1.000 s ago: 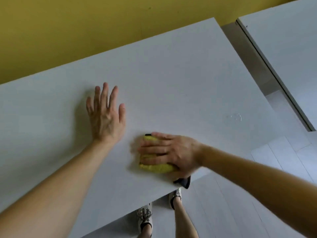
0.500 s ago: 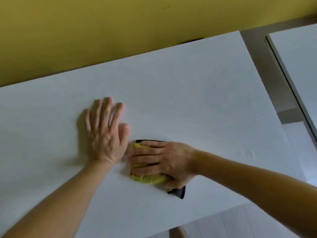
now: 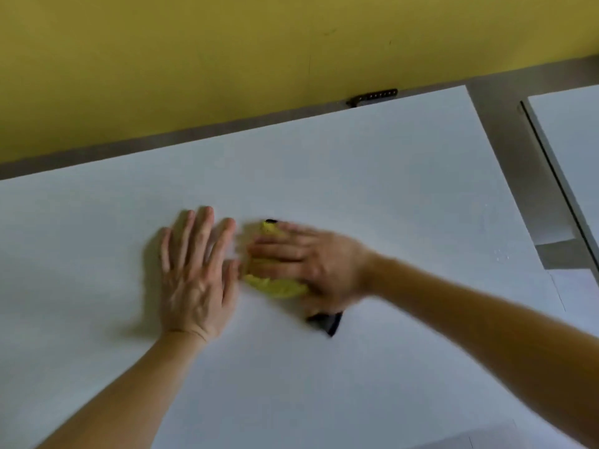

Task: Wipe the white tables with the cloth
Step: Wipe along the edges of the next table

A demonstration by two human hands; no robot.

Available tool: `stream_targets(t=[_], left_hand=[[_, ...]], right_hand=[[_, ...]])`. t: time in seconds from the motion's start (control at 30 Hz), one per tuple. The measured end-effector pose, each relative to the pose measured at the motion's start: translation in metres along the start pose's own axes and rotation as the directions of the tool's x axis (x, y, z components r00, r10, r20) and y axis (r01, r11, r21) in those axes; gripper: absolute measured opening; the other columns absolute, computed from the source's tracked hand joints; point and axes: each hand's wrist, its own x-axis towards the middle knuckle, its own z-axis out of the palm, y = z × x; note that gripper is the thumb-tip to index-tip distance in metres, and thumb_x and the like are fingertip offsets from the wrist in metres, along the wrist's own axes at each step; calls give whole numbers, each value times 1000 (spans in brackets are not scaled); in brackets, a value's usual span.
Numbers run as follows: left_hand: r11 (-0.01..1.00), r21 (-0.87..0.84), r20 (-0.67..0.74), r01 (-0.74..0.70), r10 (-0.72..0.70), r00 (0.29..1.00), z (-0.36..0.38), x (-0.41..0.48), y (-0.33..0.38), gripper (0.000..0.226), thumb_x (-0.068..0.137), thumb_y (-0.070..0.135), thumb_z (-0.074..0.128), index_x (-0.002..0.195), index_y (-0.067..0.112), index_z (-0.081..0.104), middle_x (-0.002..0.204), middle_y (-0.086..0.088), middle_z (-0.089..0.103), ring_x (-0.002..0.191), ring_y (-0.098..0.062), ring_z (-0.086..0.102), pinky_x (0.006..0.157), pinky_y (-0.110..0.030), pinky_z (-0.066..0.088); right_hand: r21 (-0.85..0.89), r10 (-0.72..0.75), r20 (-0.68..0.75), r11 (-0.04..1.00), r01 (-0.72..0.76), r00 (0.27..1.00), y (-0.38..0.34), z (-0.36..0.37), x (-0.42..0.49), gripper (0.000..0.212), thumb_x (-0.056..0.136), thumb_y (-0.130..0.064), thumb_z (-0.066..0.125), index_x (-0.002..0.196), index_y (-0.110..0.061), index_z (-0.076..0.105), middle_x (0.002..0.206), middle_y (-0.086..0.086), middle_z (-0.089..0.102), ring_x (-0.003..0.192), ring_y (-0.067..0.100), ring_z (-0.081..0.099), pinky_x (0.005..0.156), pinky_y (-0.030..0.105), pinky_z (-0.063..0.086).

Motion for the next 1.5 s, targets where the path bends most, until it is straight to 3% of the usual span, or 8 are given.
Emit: stream_targets(t=[0.23,0.37,0.5,0.73,0.93,1.23,1.37,1.5], left_hand=[[1000,3,5,5,-5,1000,3,3,-1,61,107,37,45,166,22,44,179,-7,27,167,-33,20,129,-67,20],[1000,13,2,17,-17,1000,3,1,-3,58,108,37,45,163,17,49,177,-10,30,166,-34,22,128,-68,22],[1000,4,7,6,-6,1000,6,3,-3,60,108,38,43,165,21,45,178,-9,28,166,-34,21,128,-68,21],[1000,-10,10,20,-20,1000,4,1,-2,61,107,37,47,165,20,46,178,-12,28,166,-38,22,127,-70,21],[999,-30,7,30,-30,1000,0,1,3,59,107,36,49,163,17,49,177,-14,28,165,-39,21,126,-71,22],[999,-3,53,33,-33,998,0,4,6,65,104,36,51,167,19,43,178,-14,25,166,-40,18,126,-72,21],[995,41,139,-92,85,987,-6,9,7,74,102,47,52,168,17,38,177,-19,27,165,-40,22,126,-74,19],[991,-6,92,-134,134,987,-4,19,48,72,105,52,50,164,12,46,173,-18,36,163,-39,30,125,-72,24]], right_hand=[[33,826,-347,485,-874,445,120,-52,22,86,88,-53,42,160,-8,47,167,23,42,162,43,28,136,52,10],[-88,379,-196,912,-401,904,41,-10,81,75,94,-47,48,158,-9,53,165,23,48,159,43,35,137,52,10],[-103,337,-60,934,-341,940,82,-36,40,80,92,-49,50,166,-17,43,173,14,37,165,32,26,137,49,6],[63,888,-313,373,-926,336,141,-71,-35,87,90,-57,42,166,-14,39,174,14,34,167,34,17,137,50,4],[-146,324,16,937,-318,946,34,-24,34,80,105,-61,51,171,-20,33,179,11,25,168,31,13,137,51,5],[56,873,-356,377,-925,334,121,-58,-50,84,94,-53,50,164,-8,40,172,23,34,163,44,22,134,61,13],[-110,520,-114,840,-531,846,44,-29,-19,81,105,-54,54,172,-18,27,180,15,19,169,35,7,136,58,9],[-190,307,35,936,-295,951,106,-55,-75,81,103,-55,53,173,-23,27,181,7,20,169,26,9,137,51,0]])
